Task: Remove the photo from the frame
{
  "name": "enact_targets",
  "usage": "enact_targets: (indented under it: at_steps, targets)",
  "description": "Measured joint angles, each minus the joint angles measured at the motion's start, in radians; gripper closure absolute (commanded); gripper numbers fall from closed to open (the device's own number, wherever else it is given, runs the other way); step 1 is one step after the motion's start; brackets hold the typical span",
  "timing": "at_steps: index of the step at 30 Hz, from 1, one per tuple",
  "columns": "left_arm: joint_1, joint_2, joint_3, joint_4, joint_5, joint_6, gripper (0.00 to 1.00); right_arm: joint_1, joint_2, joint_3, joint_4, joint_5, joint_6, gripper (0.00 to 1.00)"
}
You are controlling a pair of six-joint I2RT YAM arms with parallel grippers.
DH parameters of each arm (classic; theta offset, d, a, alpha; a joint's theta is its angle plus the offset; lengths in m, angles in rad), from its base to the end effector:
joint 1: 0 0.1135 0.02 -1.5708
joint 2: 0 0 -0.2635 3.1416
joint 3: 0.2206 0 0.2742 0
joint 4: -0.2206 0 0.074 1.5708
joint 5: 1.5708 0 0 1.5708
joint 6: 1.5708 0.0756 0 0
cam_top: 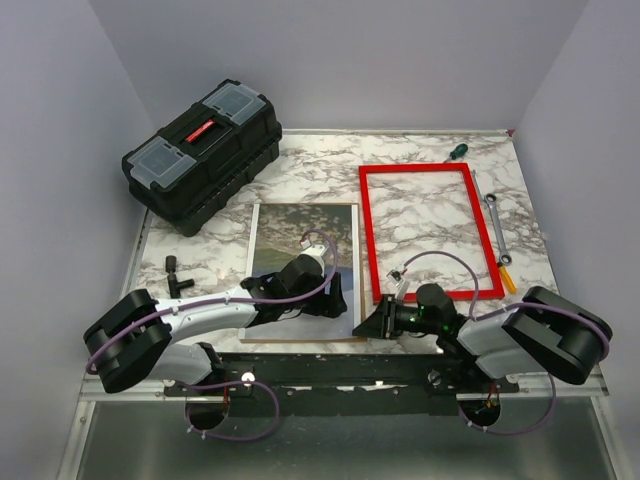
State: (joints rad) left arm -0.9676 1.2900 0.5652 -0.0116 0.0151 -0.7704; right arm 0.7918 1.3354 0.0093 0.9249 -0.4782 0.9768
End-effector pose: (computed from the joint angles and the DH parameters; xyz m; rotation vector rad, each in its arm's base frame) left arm 0.1680 -0.2460 0.1337 0.2525 2.4681 -0.8519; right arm 0.1238 0.1749 0.0696 -0.1558 2.3045 1.5199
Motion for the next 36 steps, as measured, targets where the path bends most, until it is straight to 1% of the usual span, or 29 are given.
enact_targets:
  at_steps: [3, 6, 7, 12, 13, 17, 20, 24, 25, 28, 30, 33, 36]
  targets:
    - [0.000, 0.000, 0.000, -0.005, 0.000, 0.000, 0.26, 0.000, 0.035, 0.000, 0.032, -0.014, -0.018, 0.74]
    - [0.000, 0.000, 0.000, -0.008, 0.001, 0.000, 0.26, 0.000, 0.053, 0.000, 0.050, -0.018, -0.035, 0.75]
    - [0.000, 0.000, 0.000, -0.009, 0.001, 0.000, 0.26, 0.000, 0.056, 0.000, 0.056, -0.018, -0.038, 0.77]
    - [0.000, 0.000, 0.000, -0.014, 0.001, 0.002, 0.25, 0.000, 0.056, 0.000, 0.065, -0.026, -0.068, 0.98]
    - [0.000, 0.000, 0.000, -0.015, 0.001, 0.002, 0.24, 0.000, 0.053, 0.000, 0.065, -0.029, -0.073, 0.99]
    - [0.000, -0.013, 0.000, -0.032, 0.004, 0.011, 0.19, 0.000, 0.012, 0.001, 0.045, -0.036, -0.091, 1.00]
    - [0.000, -0.056, 0.000, -0.047, 0.022, 0.040, 0.16, 0.000, -0.060, 0.015, -0.024, -0.042, -0.103, 1.00]
    - [0.000, -0.177, -0.001, -0.043, 0.077, 0.127, 0.16, 0.000, -0.195, 0.085, -0.224, -0.031, -0.120, 0.99]
    - [0.000, -0.212, -0.002, -0.040, 0.091, 0.161, 0.17, 0.000, -0.250, 0.101, -0.260, -0.028, -0.124, 0.99]
    - [-0.009, -0.267, -0.003, -0.042, 0.096, 0.233, 0.17, 0.000, -0.343, 0.149, -0.391, -0.010, -0.135, 0.99]
    - [-0.037, -0.290, -0.003, -0.052, 0.071, 0.286, 0.19, -0.002, -0.371, 0.171, -0.457, -0.005, -0.142, 1.00]
    - [-0.111, -0.291, -0.003, -0.090, -0.014, 0.348, 0.25, -0.002, -0.360, 0.192, -0.525, -0.005, -0.148, 1.00]
    - [-0.173, -0.285, -0.003, -0.130, -0.100, 0.380, 0.27, -0.006, -0.345, 0.198, -0.569, -0.004, -0.149, 0.99]
